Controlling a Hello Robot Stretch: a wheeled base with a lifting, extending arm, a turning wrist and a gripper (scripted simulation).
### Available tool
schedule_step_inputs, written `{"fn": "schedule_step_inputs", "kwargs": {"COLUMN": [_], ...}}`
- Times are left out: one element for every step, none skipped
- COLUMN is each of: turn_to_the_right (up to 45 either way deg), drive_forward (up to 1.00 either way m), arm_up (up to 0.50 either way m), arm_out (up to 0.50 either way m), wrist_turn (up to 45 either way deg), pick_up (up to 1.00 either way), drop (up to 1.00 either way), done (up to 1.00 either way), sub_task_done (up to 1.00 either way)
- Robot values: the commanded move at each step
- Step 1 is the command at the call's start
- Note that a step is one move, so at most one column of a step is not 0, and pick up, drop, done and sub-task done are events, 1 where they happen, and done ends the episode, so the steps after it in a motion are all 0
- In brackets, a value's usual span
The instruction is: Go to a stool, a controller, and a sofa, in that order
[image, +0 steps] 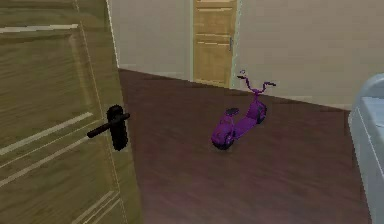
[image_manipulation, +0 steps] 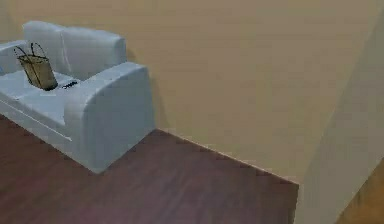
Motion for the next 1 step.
{"fn": "schedule_step_inputs", "kwargs": {"turn_to_the_right": [0.0], "drive_forward": [1.0], "arm_up": [0.0], "arm_out": [0.0], "wrist_turn": [0.0], "pick_up": [0.0], "drop": [0.0], "done": [0.0], "sub_task_done": [0.0]}}
